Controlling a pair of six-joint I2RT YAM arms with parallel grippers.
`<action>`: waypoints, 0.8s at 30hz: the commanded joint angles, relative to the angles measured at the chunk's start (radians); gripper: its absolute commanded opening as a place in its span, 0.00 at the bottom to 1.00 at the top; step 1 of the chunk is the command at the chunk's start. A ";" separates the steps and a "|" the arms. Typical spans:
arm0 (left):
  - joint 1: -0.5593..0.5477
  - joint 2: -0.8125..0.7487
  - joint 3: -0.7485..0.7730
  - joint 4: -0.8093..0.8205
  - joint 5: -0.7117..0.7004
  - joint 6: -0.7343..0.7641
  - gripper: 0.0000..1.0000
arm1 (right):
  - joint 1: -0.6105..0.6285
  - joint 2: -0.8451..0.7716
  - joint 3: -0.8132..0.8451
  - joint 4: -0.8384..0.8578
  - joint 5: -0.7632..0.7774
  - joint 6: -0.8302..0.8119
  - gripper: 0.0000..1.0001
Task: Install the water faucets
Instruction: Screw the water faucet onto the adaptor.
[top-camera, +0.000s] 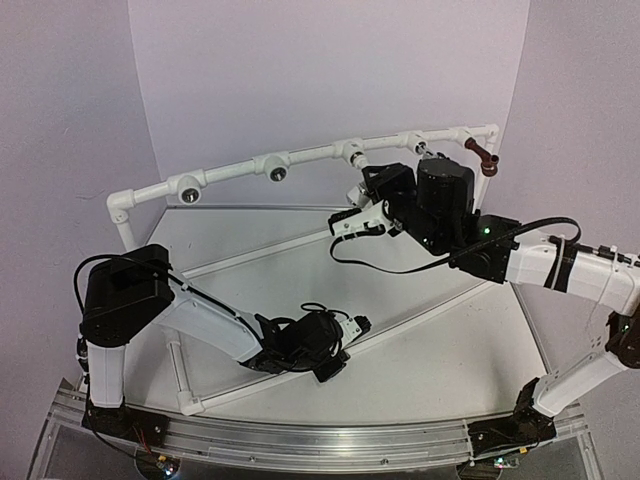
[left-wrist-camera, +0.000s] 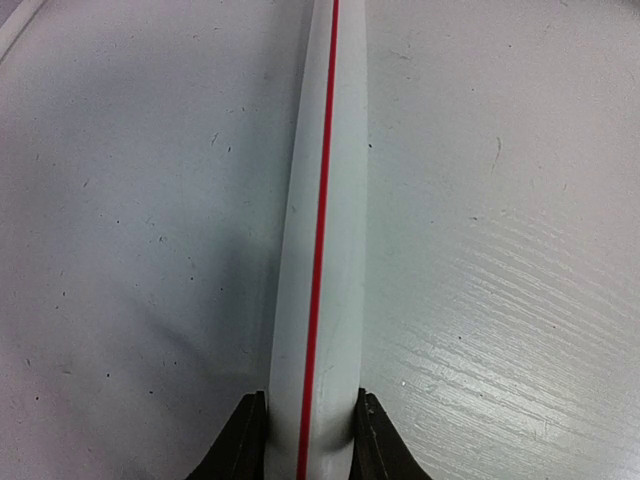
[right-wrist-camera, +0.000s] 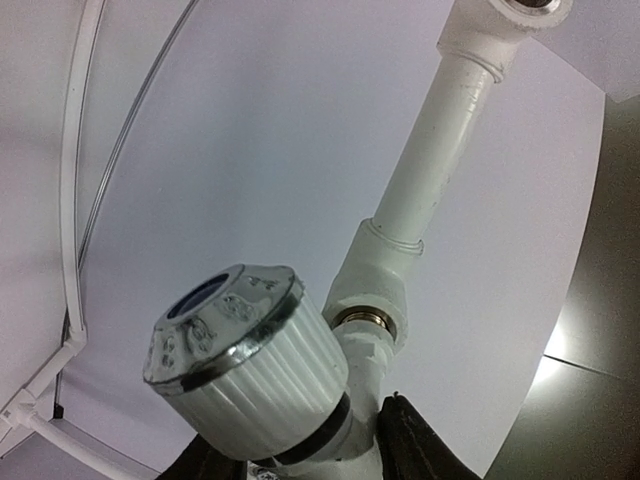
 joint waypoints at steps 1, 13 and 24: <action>0.010 0.162 -0.090 -0.292 0.054 -0.166 0.00 | -0.005 0.022 -0.018 0.132 0.001 0.063 0.37; 0.009 0.162 -0.090 -0.292 0.055 -0.164 0.00 | -0.004 0.053 -0.012 0.169 0.031 0.246 0.17; 0.009 0.161 -0.090 -0.291 0.055 -0.164 0.00 | -0.004 0.086 -0.011 0.220 0.083 0.532 0.00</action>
